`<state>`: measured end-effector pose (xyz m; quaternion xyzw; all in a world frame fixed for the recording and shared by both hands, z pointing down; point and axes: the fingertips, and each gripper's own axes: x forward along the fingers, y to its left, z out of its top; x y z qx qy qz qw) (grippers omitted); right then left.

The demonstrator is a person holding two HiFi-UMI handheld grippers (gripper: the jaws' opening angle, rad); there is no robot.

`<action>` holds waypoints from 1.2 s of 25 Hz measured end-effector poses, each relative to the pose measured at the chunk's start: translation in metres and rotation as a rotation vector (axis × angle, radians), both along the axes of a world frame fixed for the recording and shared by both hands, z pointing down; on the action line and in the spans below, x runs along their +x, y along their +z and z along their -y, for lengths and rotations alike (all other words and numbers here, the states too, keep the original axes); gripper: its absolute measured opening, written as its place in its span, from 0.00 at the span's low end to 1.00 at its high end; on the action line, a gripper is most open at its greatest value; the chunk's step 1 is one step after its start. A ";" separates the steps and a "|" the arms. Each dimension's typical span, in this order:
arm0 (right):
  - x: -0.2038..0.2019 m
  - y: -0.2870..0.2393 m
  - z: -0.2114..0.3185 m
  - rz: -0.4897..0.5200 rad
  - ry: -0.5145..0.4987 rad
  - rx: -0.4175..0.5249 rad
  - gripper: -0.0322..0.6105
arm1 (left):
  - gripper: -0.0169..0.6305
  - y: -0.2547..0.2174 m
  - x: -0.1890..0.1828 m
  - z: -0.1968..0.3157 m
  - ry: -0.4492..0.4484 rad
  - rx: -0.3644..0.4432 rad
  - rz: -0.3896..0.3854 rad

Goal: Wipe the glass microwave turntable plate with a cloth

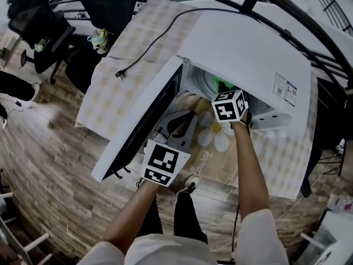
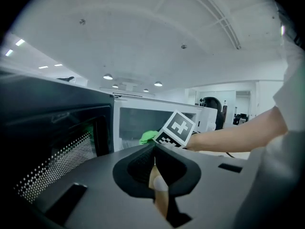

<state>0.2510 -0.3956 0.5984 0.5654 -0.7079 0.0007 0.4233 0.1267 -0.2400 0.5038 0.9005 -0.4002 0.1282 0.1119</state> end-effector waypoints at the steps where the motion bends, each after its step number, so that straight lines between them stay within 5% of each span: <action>1: -0.011 0.001 -0.002 0.014 -0.025 0.001 0.25 | 0.05 0.002 -0.001 -0.002 0.001 -0.005 0.001; 9: -0.085 -0.006 -0.023 0.267 -0.214 -0.084 0.25 | 0.05 0.004 0.000 -0.015 0.009 -0.022 -0.002; 11: -0.070 -0.019 -0.020 0.226 -0.173 -0.020 0.25 | 0.05 0.000 0.003 -0.017 0.019 -0.018 -0.004; 15: -0.006 -0.042 -0.007 -0.051 -0.036 0.126 0.26 | 0.05 -0.004 0.008 -0.022 0.037 -0.009 -0.006; 20: 0.041 -0.011 -0.014 -0.241 0.055 -0.039 0.26 | 0.05 0.003 0.011 -0.025 0.047 -0.024 -0.009; 30: 0.018 0.004 -0.041 -0.043 0.115 -0.068 0.24 | 0.05 0.007 0.005 -0.028 0.035 -0.033 -0.010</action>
